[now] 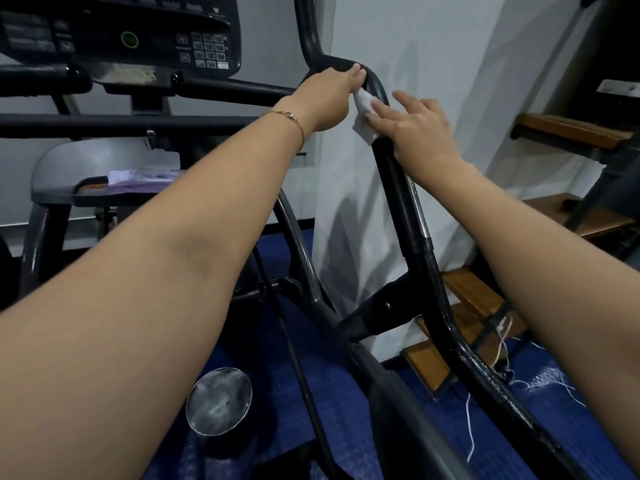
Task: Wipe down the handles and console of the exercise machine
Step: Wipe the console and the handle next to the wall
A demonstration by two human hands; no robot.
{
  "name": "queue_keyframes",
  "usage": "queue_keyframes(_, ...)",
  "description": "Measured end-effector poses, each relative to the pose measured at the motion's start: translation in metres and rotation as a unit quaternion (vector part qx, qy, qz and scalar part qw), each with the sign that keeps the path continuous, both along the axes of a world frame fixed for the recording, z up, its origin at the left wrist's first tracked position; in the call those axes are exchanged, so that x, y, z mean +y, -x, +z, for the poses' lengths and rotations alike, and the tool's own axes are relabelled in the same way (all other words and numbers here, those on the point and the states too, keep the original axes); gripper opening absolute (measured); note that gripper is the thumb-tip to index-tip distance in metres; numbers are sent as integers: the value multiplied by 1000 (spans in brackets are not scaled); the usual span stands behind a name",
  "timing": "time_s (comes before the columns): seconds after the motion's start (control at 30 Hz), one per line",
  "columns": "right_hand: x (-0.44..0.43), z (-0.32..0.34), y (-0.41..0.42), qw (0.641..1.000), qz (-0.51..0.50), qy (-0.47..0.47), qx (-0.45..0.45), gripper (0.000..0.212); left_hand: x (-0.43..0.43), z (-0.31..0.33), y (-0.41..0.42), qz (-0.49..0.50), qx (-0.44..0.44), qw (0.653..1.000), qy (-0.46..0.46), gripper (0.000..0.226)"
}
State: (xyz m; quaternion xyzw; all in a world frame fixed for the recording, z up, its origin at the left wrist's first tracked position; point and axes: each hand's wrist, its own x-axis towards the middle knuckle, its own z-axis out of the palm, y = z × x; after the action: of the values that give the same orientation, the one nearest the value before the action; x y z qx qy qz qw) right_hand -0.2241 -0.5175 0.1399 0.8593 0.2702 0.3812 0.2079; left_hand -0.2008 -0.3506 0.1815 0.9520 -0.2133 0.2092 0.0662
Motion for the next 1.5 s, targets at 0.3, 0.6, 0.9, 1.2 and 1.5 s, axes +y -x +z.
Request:
queue_keyframes(0.3, 4, -35, 10, 989, -6, -133, -60, 49, -31, -79, 26, -91, 86, 924, 360, 62)
queue_keyframes(0.6, -8, -23, 14, 989, 6, -131, 65, 40, -48, -77, 36, -94, 178, 692, 693, 32)
queue_keyframes(0.9, -7, -9, 40, 890, 30, -411, 193, 39, -16, -83, 28, -14, 276, 414, 868, 18)
queue_keyframes(1.2, -4, -29, 44, 918, -48, -359, 160, 29, -52, -50, 10, -29, 279, 452, 847, 24)
queue_keyframes(1.5, -1, -27, 45, 923, -62, -346, 159, 29, -68, -89, 24, -75, 336, 465, 816, 31)
